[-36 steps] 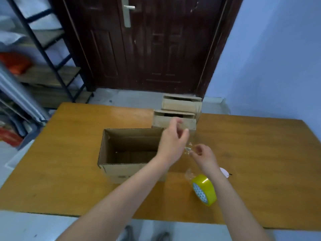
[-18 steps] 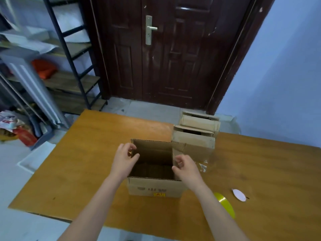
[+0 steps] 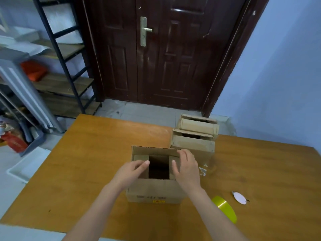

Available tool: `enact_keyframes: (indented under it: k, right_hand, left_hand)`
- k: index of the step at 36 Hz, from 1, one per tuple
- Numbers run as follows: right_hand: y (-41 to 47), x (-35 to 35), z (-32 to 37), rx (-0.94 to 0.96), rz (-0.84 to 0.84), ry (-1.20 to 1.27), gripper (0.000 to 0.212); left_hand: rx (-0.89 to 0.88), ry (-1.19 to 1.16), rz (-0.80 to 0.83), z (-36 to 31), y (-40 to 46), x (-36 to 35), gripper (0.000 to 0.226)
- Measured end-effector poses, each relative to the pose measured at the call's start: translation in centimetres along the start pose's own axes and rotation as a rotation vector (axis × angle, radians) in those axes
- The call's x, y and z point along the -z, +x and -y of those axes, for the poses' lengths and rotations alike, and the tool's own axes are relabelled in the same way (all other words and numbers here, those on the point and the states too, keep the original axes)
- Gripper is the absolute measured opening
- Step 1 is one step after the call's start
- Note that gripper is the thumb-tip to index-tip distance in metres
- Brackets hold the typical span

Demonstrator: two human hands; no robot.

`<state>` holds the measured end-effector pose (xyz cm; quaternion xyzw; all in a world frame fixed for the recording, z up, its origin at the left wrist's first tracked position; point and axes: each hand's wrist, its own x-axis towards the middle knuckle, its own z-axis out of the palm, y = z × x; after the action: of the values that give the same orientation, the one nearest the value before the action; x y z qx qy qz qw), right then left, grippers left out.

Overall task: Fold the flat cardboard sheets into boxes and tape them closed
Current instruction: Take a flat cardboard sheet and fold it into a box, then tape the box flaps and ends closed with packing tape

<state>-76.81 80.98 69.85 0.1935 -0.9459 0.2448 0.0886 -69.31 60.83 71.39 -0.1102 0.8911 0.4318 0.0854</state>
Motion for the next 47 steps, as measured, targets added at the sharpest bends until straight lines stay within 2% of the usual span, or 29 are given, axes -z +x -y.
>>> enact_keyframes:
  k: [4, 7, 10, 12, 15, 19, 22, 24, 26, 28, 29, 31, 33, 37, 39, 43, 47]
  right_hand:
    - [1.4, -1.3, -0.6, -0.021, -0.089, -0.117, 0.054]
    - [1.9, -2.1, -1.0, -0.002, -0.076, -0.131, 0.051]
    - [1.6, -2.4, -1.4, 0.053, -0.094, -0.098, 0.037]
    - [1.3, -2.5, -1.8, 0.108, -0.079, -0.091, 0.031]
    - [0.4, -2.6, -2.5, 0.164, 0.009, -0.077, 0.031]
    - [-1.4, -2.6, -3.4, 0.189, 0.122, -0.091, 0.038]
    - [-2.4, -2.5, -3.9, 0.155, 0.254, -0.054, 0.055]
    - [-2.8, -2.0, -4.7, 0.076, 0.260, 0.026, 0.051]
    - [-2.8, -1.3, -5.7, -0.064, 0.173, 0.090, 0.038]
    - [-2.6, -0.4, -7.6, -0.234, 0.111, 0.071, 0.027]
    - [-2.4, 0.0, -8.8, -0.323, 0.138, 0.018, 0.026]
    - [-2.0, 0.9, -11.0, -0.508, 0.314, -0.100, 0.030]
    - [-1.7, 1.3, -13.3, -0.629, 0.529, -0.141, 0.025]
    - [-1.7, -0.4, -17.0, -0.666, 0.921, -0.189, 0.026]
    - [-1.7, -1.8, -18.2, -0.654, 1.010, -0.271, 0.040]
    - [-1.6, -3.7, -19.5, -0.636, 1.114, -0.421, 0.052]
    - [-1.3, -3.3, -19.1, -0.517, 1.301, -0.485, 0.053]
  left_hand:
    - [-0.082, -0.009, -0.009, 0.9, -0.3, 0.3, 0.102]
    - [-0.089, 0.108, -0.128, 1.6, 0.0, -0.5, 0.096]
    - [-0.157, 0.466, -0.395, 3.0, 0.5, -1.9, 0.085]
    - [-0.203, 0.555, -0.422, 3.6, 0.6, -2.6, 0.077]
    - [-0.268, 0.590, -0.374, 3.5, 0.6, -3.6, 0.064]
    - [-0.228, 0.720, -0.161, 3.4, 1.3, -4.8, 0.051]
    - [-0.181, 0.728, -0.086, 4.1, 1.7, -5.6, 0.064]
    - [-0.197, 0.744, -0.098, 4.4, 1.7, -5.8, 0.063]
    - [-0.200, 0.758, -0.108, 4.7, 1.6, -5.7, 0.062]
    - [-0.207, 0.760, -0.120, 4.6, 1.7, -5.7, 0.062]
    - [-0.208, 0.757, -0.123, 4.6, 1.7, -5.9, 0.063]
    - [-0.216, 0.752, -0.135, 4.6, 1.8, -6.1, 0.063]
    - [-0.231, 0.744, -0.149, 4.7, 1.8, -6.2, 0.062]
    - [-0.243, 0.712, -0.153, 4.8, 2.0, -6.1, 0.056]
    - [-0.244, 0.691, -0.158, 4.7, 2.0, -6.1, 0.057]
    - [-0.255, 0.683, -0.200, 4.7, 2.0, -6.3, 0.053]
    - [-0.258, 0.685, -0.222, 4.6, 2.0, -6.4, 0.053]
